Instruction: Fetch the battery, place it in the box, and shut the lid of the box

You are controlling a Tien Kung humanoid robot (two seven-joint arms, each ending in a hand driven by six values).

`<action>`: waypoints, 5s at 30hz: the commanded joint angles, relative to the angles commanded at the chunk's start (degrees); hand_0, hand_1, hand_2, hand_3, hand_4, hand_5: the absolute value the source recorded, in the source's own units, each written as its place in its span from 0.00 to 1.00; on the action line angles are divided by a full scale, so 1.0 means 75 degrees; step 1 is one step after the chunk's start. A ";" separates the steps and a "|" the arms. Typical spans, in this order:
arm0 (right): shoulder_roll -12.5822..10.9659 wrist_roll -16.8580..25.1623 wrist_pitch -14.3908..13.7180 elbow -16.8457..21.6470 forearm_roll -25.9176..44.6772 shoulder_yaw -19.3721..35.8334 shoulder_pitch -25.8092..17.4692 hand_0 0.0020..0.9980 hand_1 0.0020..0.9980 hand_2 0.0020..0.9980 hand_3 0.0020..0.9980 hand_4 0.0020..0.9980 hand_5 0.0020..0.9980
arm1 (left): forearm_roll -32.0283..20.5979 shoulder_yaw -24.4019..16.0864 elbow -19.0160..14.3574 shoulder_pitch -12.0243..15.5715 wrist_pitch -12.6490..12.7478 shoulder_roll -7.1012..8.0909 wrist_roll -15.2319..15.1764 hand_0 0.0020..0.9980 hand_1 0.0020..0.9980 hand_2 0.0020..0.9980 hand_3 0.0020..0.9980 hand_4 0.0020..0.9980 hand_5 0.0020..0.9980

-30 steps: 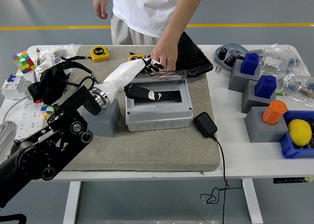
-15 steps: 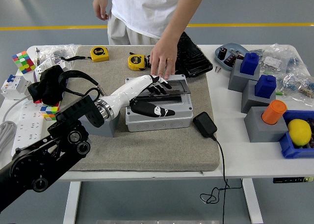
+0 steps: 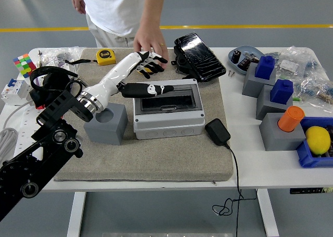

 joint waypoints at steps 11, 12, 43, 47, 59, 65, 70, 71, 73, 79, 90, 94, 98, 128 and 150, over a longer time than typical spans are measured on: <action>0.0007 0.0007 -0.0006 0.0000 -0.0037 0.0046 0.0011 0.61 0.66 0.68 0.59 0.99 0.56 | -0.2427 -0.1579 0.0292 0.1156 0.0816 -0.0361 -0.1598 0.46 0.64 0.64 0.70 1.00 0.47; 0.0007 0.0009 -0.0008 0.0000 -0.0044 0.0053 0.0013 0.61 0.66 0.68 0.59 0.99 0.56 | -0.2726 -0.1683 0.0339 0.1271 0.0805 -0.0399 -0.1701 0.47 0.64 0.63 0.69 1.00 0.46; -0.0013 -0.0014 -0.0024 0.0000 -0.0104 0.0043 0.0088 0.61 0.66 0.68 0.59 0.99 0.56 | -0.3958 -0.3087 0.1114 0.2493 0.0232 -0.0406 -0.2126 0.49 0.64 0.63 0.67 1.00 0.45; -0.0015 -0.0009 -0.0018 0.0000 -0.0090 -0.0002 0.0113 0.61 0.66 0.68 0.59 0.99 0.56 | -0.3926 -0.3128 0.1114 0.2478 0.0235 -0.0425 -0.2122 0.49 0.64 0.63 0.67 1.00 0.45; -0.0021 -0.0030 -0.0013 0.0000 -0.0136 0.0021 0.0124 0.61 0.66 0.68 0.59 0.99 0.56 | -0.3881 -0.3077 0.1116 0.2465 0.0239 -0.0410 -0.2094 0.49 0.64 0.62 0.66 1.00 0.42; -0.0016 -0.0013 -0.0016 0.0000 -0.0104 -0.0014 0.0115 0.61 0.66 0.68 0.58 0.98 0.56 | -0.3874 -0.3074 0.1112 0.2481 0.0250 -0.0406 -0.2099 0.50 0.64 0.62 0.66 1.00 0.42; -0.0004 -0.0011 -0.0021 0.0000 -0.0099 0.0010 0.0078 0.61 0.66 0.68 0.58 0.98 0.56 | -0.3867 -0.3086 0.1100 0.2520 0.0254 -0.0428 -0.2097 0.50 0.64 0.62 0.66 1.00 0.42; -0.0002 -0.0012 -0.0021 0.0000 -0.0103 0.0018 0.0074 0.61 0.66 0.68 0.58 0.98 0.56 | -0.3866 -0.3090 0.1097 0.2525 0.0254 -0.0432 -0.2096 0.50 0.64 0.62 0.66 1.00 0.42; 0.0004 -0.0013 -0.0019 0.0000 -0.0102 0.0026 0.0069 0.61 0.66 0.68 0.58 0.98 0.56 | -0.3865 -0.3107 0.1090 0.2534 0.0255 -0.0446 -0.2094 0.50 0.64 0.62 0.66 1.00 0.42; 0.0011 -0.0010 -0.0028 0.0000 -0.0076 0.0049 0.0076 0.61 0.66 0.68 0.58 0.98 0.56 | -0.3863 -0.3140 0.1086 0.2540 0.0260 -0.0458 -0.2090 0.50 0.64 0.62 0.65 1.00 0.42; 0.0014 -0.0009 -0.0031 0.0000 -0.0076 0.0057 0.0078 0.61 0.66 0.68 0.58 0.98 0.56 | -0.3848 -0.3242 0.1061 0.2546 0.0255 -0.0469 -0.2096 0.50 0.64 0.62 0.65 1.00 0.42; 0.0011 -0.0008 -0.0029 0.0000 -0.0084 0.0053 0.0077 0.61 0.66 0.68 0.58 0.98 0.56 | -0.3844 -0.3266 0.1056 0.2549 0.0253 -0.0475 -0.2093 0.50 0.64 0.62 0.65 1.00 0.42; 0.0012 -0.0007 -0.0028 0.0000 -0.0082 0.0064 0.0083 0.61 0.66 0.68 0.58 0.98 0.56 | -0.3845 -0.3286 0.1056 0.2541 0.0253 -0.0480 -0.2091 0.50 0.64 0.62 0.65 1.00 0.42; 0.0021 -0.0003 -0.0031 0.0000 -0.0076 0.0065 0.0082 0.61 0.66 0.68 0.58 0.98 0.56 | -0.3840 -0.3250 0.1051 0.2546 0.0215 -0.0479 -0.2055 0.50 0.64 0.62 0.65 1.00 0.42; 0.0009 -0.0020 -0.0016 0.0000 -0.0133 0.0042 0.0098 0.61 0.66 0.68 0.58 0.98 0.56 | -0.3831 -0.3194 0.1053 0.2536 0.0187 -0.0447 -0.2025 0.50 0.64 0.62 0.65 1.00 0.42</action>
